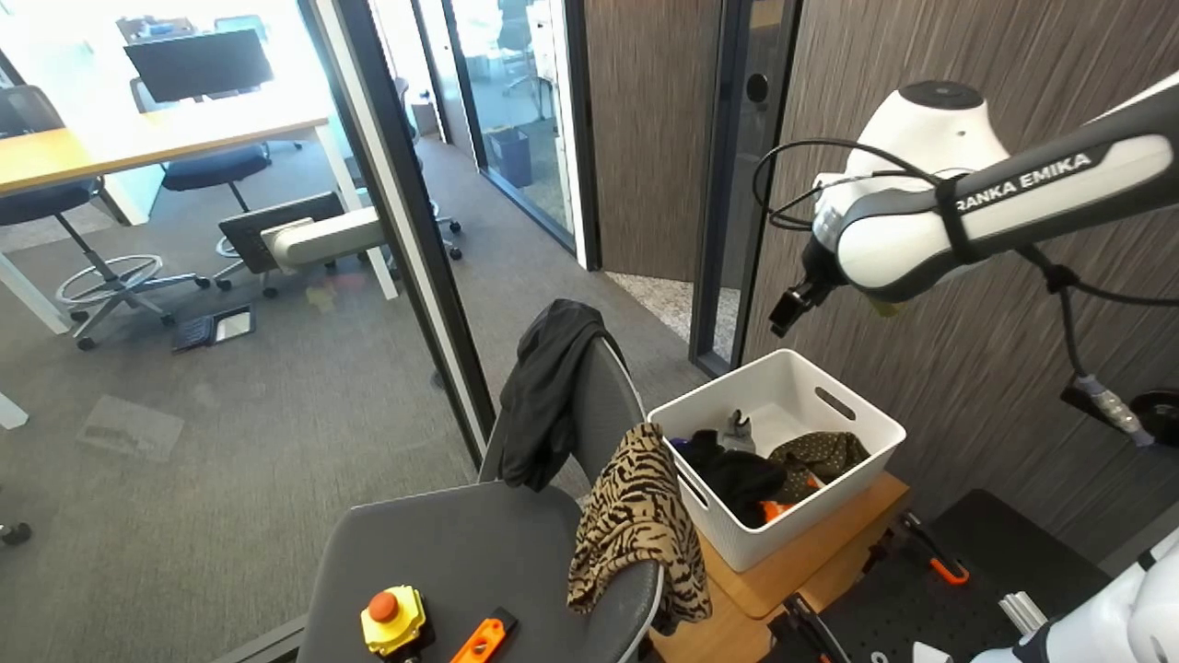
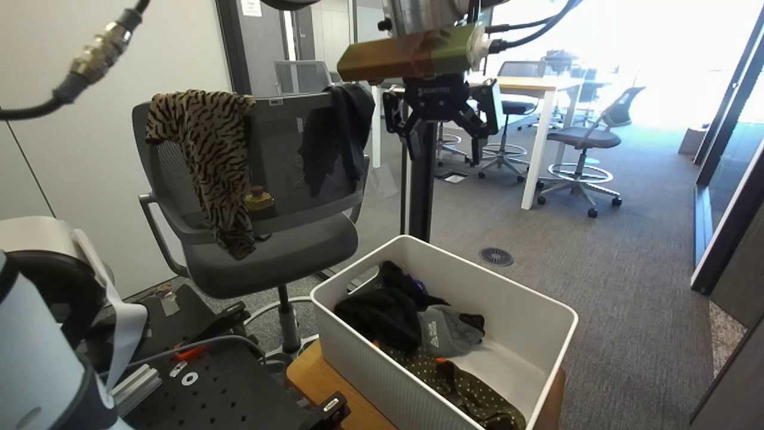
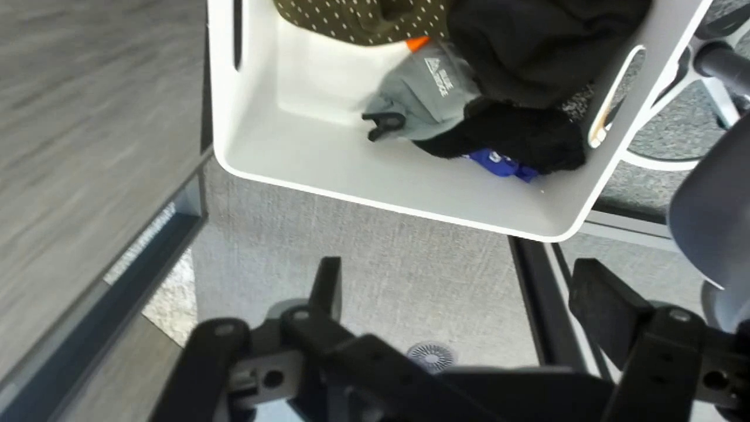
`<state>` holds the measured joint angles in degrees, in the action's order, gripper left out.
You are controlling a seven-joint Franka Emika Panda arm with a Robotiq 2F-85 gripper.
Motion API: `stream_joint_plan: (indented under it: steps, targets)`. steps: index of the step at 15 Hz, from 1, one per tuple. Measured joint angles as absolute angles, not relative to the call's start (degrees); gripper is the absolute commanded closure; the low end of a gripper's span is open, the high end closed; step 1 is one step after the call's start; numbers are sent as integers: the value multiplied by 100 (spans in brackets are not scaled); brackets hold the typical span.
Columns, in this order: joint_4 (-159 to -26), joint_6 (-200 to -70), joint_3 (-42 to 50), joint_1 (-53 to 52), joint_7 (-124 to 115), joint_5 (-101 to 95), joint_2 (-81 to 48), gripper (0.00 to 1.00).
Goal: Move the black cloth from the chair head rest to the box
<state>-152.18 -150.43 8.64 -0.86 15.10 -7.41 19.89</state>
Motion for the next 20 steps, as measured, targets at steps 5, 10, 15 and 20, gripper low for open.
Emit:
stream_joint_plan:
  steps: [5,10,15,20]
  targets:
    - [-14744,-15736,1315,-1504,3550,1417,875,0]
    - [-13882,-15583,1444,-2413,5658,3191,266,0]
    - [-13319,-14984,1447,-2542,7741,4321,-6,0]
    - [-12946,-14106,670,-1564,9776,5125,-288,0]
